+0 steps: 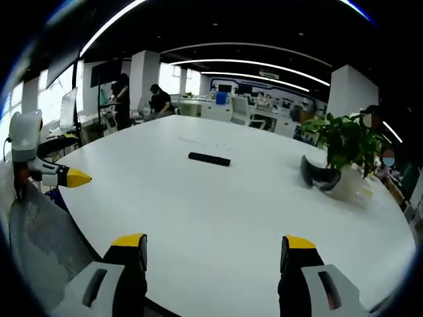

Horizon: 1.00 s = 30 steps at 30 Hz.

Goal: Press the specified remote control buttons in sequence, fully releasing each button before pressing the next.

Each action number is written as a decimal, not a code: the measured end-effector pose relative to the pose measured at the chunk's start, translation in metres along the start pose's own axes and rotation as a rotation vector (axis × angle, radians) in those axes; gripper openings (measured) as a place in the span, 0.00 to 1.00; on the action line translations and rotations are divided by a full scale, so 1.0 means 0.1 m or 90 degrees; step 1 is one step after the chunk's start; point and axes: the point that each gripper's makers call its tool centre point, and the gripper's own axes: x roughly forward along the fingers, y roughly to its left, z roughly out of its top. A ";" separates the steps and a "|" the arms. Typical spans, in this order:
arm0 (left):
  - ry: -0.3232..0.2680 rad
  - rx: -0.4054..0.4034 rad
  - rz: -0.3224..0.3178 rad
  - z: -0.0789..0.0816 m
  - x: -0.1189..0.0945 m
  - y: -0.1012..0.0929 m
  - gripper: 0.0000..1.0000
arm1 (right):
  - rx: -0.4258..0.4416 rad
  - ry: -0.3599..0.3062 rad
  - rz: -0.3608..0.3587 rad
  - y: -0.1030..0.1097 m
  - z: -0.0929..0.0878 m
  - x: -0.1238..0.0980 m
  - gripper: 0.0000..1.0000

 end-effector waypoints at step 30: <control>0.014 0.005 -0.006 -0.03 0.02 -0.03 1.00 | 0.004 -0.003 0.002 0.00 0.01 0.00 0.82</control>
